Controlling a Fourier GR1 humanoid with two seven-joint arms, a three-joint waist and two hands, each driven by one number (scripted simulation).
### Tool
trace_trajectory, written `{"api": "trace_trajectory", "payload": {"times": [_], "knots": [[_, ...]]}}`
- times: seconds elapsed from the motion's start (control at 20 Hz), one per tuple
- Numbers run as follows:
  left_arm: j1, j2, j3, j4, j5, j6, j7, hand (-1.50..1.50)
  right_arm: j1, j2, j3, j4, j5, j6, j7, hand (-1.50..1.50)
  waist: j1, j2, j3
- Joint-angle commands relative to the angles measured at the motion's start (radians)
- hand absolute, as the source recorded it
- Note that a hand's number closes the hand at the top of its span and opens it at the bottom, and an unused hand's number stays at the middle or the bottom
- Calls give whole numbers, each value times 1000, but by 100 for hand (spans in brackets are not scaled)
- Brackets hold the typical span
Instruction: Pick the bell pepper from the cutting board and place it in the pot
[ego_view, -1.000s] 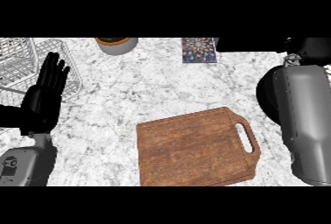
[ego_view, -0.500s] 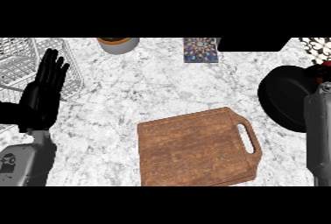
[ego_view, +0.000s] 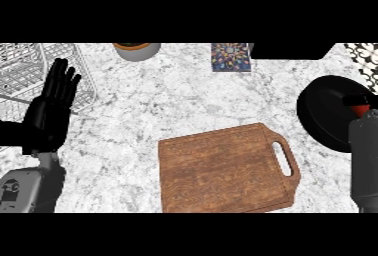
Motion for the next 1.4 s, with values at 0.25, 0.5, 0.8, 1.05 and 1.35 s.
{"api": "trace_trajectory", "payload": {"times": [0.25,0.5,0.8,1.05,1.35], "knots": [[18,-26,-15,9,-23,4,-22,0,-24,-28,20,38,-171,-204,-213,-150,0,0,-1],[-9,11,23,9,-1,-9,19,0,-24,1,-2,-55,-214,-345,-185,-150,-4,-2,-1],[-16,-2,29,7,-8,16,24,0,75,69,-31,-294,-346,-429,-191,-150,-20,-9,-1],[-64,-3,34,52,-1,-3,12,0,216,45,-41,-433,-451,-466,-276,-150,-22,-4,-1],[-58,22,62,23,14,-14,50,0,477,118,-33,-692,-578,-475,-338,-150,-20,-4,-1]]}}
